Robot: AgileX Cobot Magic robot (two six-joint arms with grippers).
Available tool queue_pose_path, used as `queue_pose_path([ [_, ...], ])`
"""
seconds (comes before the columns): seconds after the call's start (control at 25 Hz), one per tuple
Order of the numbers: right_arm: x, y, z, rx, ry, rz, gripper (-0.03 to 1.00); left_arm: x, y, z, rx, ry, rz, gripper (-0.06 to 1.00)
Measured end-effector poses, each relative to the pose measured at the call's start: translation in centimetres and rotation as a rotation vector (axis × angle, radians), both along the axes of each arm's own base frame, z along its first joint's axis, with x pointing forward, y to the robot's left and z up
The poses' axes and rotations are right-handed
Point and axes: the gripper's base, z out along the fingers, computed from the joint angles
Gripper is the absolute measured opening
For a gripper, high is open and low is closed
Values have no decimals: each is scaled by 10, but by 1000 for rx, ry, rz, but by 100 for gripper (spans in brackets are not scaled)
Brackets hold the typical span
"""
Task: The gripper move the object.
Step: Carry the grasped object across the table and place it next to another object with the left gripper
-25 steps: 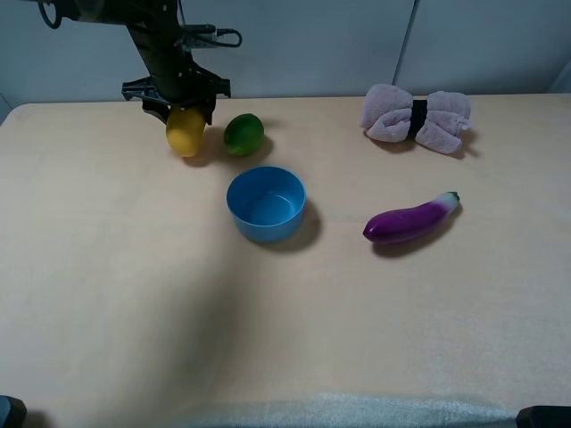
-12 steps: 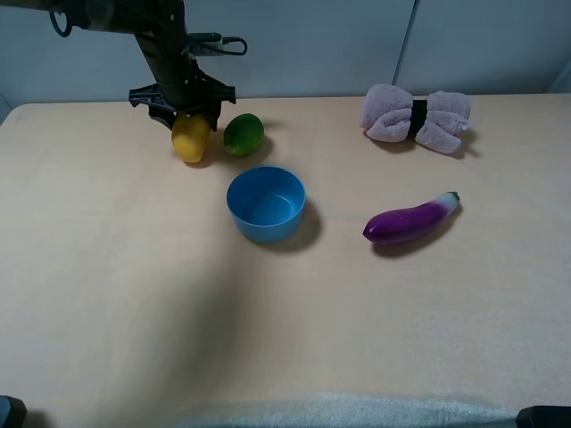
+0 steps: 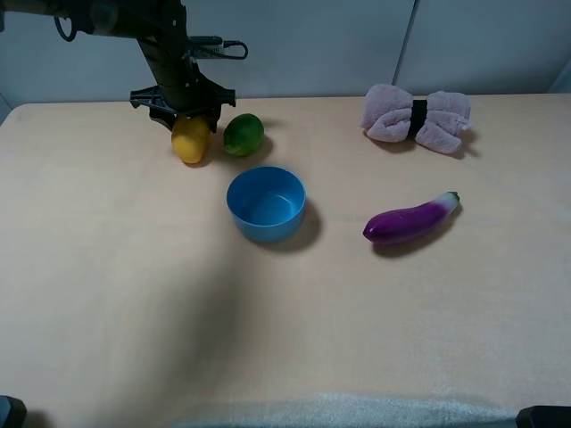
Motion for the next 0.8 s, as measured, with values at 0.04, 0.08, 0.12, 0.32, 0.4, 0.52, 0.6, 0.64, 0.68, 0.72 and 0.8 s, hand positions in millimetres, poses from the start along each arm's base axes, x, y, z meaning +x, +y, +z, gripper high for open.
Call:
queue_pose_path([
  [0.04, 0, 0, 0, 0, 0, 0, 69, 0, 0, 0, 0, 0, 0, 72],
  [0.08, 0, 0, 0, 0, 0, 0, 69, 0, 0, 0, 0, 0, 0, 72],
  [0.12, 0, 0, 0, 0, 0, 0, 69, 0, 0, 0, 0, 0, 0, 72],
  [0.32, 0, 0, 0, 0, 0, 0, 69, 0, 0, 0, 1, -1, -2, 72],
  [0.4, 0, 0, 0, 0, 0, 0, 69, 0, 0, 0, 6, -3, -16, 72],
  [0.52, 0, 0, 0, 0, 0, 0, 69, 1, -1, -2, 14, -7, -40, 72],
  [0.6, 0, 0, 0, 0, 0, 0, 69, 1, -1, -2, 16, -8, -44, 72],
  [0.64, 0, 0, 0, 0, 0, 0, 69, 1, -1, -2, 16, -8, -46, 72],
  [0.68, 0, 0, 0, 0, 0, 0, 69, 1, -1, -2, 16, -9, -47, 73],
  [0.72, 0, 0, 0, 0, 0, 0, 69, 1, -1, -2, 17, -9, -47, 73],
  [0.8, 0, 0, 0, 0, 0, 0, 69, 1, 0, -2, 20, -12, -49, 75],
])
